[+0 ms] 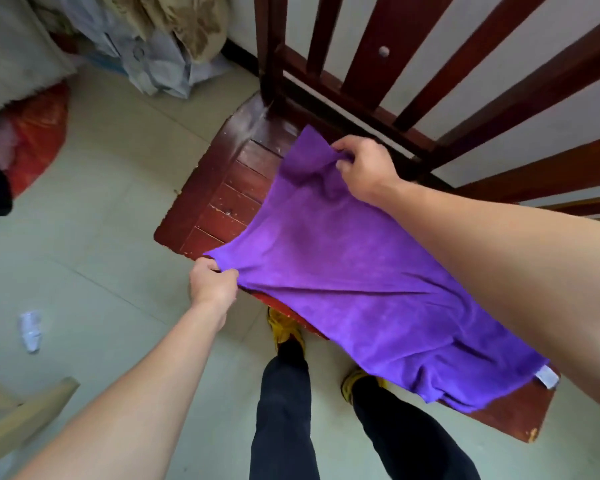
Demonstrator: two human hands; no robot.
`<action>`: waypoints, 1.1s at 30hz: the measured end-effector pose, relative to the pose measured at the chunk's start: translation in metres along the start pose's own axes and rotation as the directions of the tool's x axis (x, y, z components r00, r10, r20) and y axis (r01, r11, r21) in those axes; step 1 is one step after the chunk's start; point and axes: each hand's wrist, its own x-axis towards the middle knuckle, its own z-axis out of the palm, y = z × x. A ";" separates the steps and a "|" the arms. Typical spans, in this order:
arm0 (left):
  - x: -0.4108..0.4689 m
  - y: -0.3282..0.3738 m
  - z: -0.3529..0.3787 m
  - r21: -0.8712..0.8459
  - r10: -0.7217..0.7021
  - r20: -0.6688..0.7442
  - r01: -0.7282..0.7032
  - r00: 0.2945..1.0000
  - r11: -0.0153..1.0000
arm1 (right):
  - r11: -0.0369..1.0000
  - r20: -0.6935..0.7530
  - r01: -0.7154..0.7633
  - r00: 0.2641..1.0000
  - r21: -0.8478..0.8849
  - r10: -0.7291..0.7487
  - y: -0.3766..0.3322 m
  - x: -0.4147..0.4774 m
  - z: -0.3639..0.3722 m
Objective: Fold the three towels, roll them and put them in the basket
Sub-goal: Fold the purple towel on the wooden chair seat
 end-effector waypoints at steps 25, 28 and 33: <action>0.109 0.062 -0.026 0.548 0.380 -0.043 -0.297 0.924 0.782 | 0.997 -0.016 -0.002 1.000 -0.074 0.001 -0.036 0.093 0.071; 0.106 0.068 -0.031 0.582 0.380 -0.028 -0.294 0.925 0.758 | 1.000 0.002 0.005 1.000 -0.015 -0.005 -0.040 0.077 0.070; 0.056 0.062 -0.006 0.560 0.500 0.267 -0.555 0.824 0.616 | 0.994 -0.021 -0.067 0.998 -0.083 0.066 0.005 -0.011 0.062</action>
